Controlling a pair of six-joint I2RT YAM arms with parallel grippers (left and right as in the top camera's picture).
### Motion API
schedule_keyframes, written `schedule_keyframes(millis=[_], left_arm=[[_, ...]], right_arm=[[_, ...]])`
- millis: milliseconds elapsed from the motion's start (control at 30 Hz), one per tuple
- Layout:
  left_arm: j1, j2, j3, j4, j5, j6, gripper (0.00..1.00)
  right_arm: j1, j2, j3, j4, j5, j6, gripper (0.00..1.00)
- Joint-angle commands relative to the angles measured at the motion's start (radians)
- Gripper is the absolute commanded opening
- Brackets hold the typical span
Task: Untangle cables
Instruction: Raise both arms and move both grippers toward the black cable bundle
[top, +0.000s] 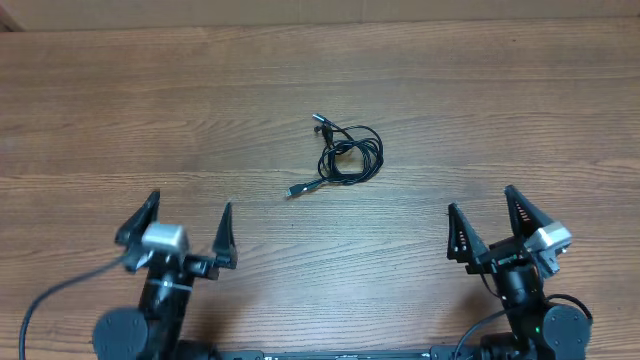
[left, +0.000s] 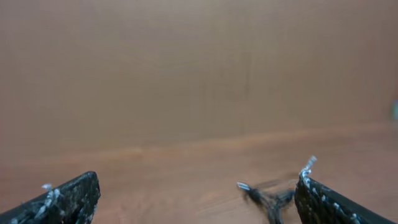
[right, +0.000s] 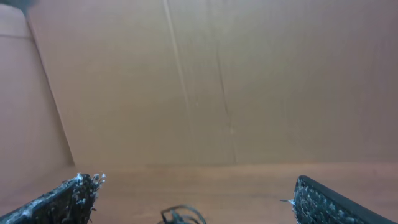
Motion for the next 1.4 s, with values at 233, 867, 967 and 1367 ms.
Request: schedule_keyframes(millis=[233, 867, 967, 1367], left_arm=[[0.005, 0.472, 0.385, -0.233, 0.287, -0.014, 1.0], [0.005, 0.901, 0.602, -0.46, 0.58, -0.015, 1.0], [0.005, 0.941, 0.602, -0.465, 0.579, -0.015, 1.0], [0.005, 1.123, 0.602, -0.501, 0.591, -0.015, 0.21]], right_arm=[[0.005, 0.204, 0.233, -0.103, -0.01, -0.03, 1.0], [0.005, 1.107, 0.89, -0.538, -0.485, -0.186, 1.0], [0.005, 1.189, 0.89, -0.513, -0.51, -0.181, 1.0], [0.005, 1.339, 0.89, -0.506, -0.51, -0.014, 1.0]])
